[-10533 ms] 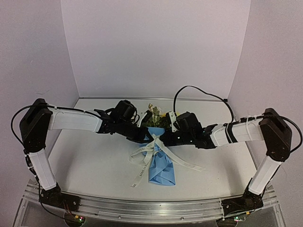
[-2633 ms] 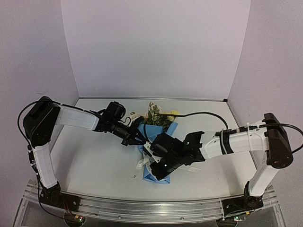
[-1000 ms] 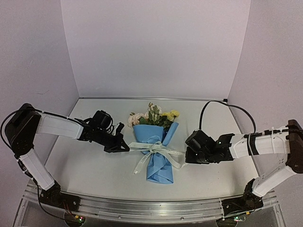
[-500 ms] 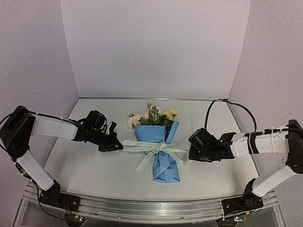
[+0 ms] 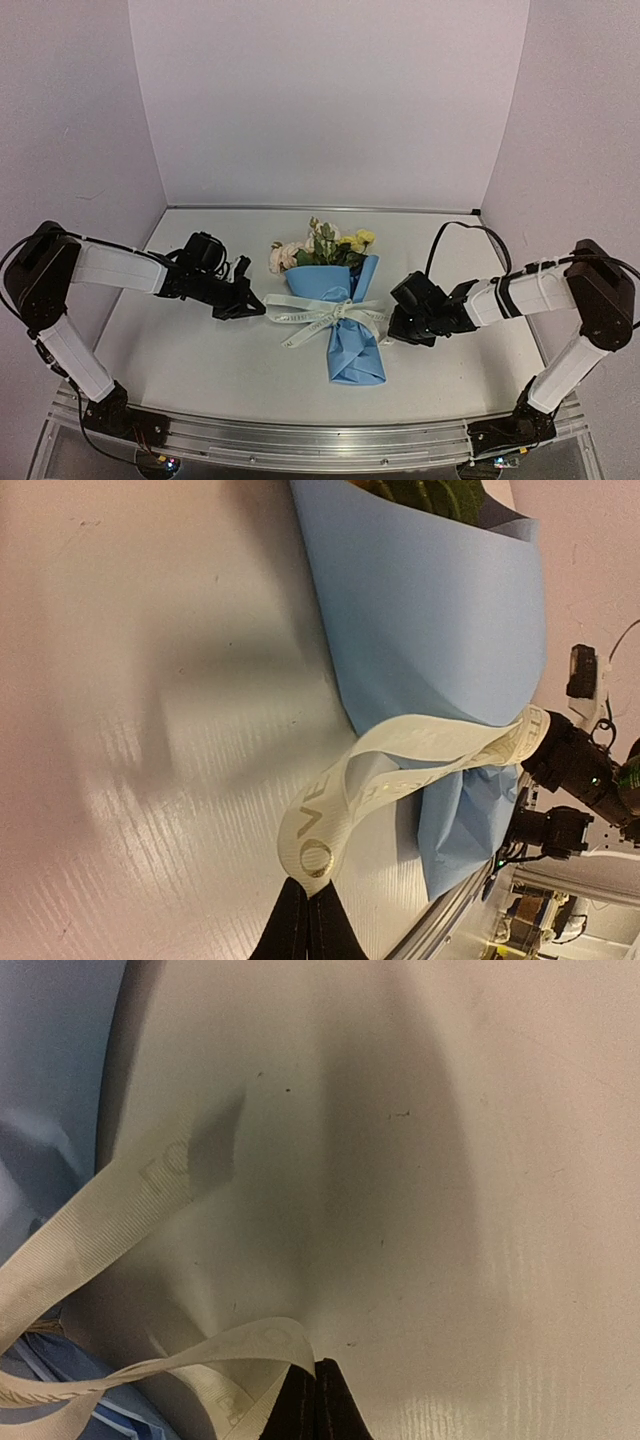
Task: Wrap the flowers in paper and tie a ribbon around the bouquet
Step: Tie the half-tied ribbon around the folded bouquet.
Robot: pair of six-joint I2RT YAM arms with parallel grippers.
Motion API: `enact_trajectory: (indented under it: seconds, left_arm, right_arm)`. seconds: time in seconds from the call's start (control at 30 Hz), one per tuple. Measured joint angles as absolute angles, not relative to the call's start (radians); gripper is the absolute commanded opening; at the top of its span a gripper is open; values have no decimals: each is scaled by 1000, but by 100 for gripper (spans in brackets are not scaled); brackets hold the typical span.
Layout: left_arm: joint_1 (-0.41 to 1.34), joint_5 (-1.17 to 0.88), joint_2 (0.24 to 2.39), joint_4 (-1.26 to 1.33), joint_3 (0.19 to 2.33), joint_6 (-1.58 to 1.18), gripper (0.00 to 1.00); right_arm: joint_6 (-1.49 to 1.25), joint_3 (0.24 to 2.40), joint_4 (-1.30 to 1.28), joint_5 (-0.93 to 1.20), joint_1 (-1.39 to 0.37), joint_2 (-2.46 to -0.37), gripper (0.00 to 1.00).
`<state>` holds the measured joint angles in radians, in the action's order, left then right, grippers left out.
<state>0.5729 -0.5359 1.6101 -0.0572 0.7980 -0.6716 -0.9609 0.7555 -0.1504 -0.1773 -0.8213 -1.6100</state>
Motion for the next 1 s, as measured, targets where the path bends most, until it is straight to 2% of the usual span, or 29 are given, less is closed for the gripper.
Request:
enact_trajectory:
  seconds: [0.5, 0.53, 0.67, 0.77, 0.83, 1.0]
  left_arm:
    - [573, -582, 1684, -30, 881, -641, 0]
    - [573, -583, 1689, -35, 888, -634, 0]
    - [573, -588, 1713, -65, 942, -603, 0]
    - [573, -599, 1736, -81, 988, -583, 0]
    - [573, -602, 1750, -90, 1012, -570, 0]
    - [565, -602, 1771, -138, 1044, -541, 0]
  right_arm:
    - [-896, 735, -129, -139, -842, -1583, 2]
    - [-881, 730, -128, -132, -843, -1576, 5]
    - [-798, 727, -120, -76, -843, -1568, 33]
    - [-732, 730, -117, -32, -843, -1568, 46]
    - [-697, 731, -117, -13, -841, -1566, 52]
    - [-596, 737, -132, 31, -810, -1543, 56]
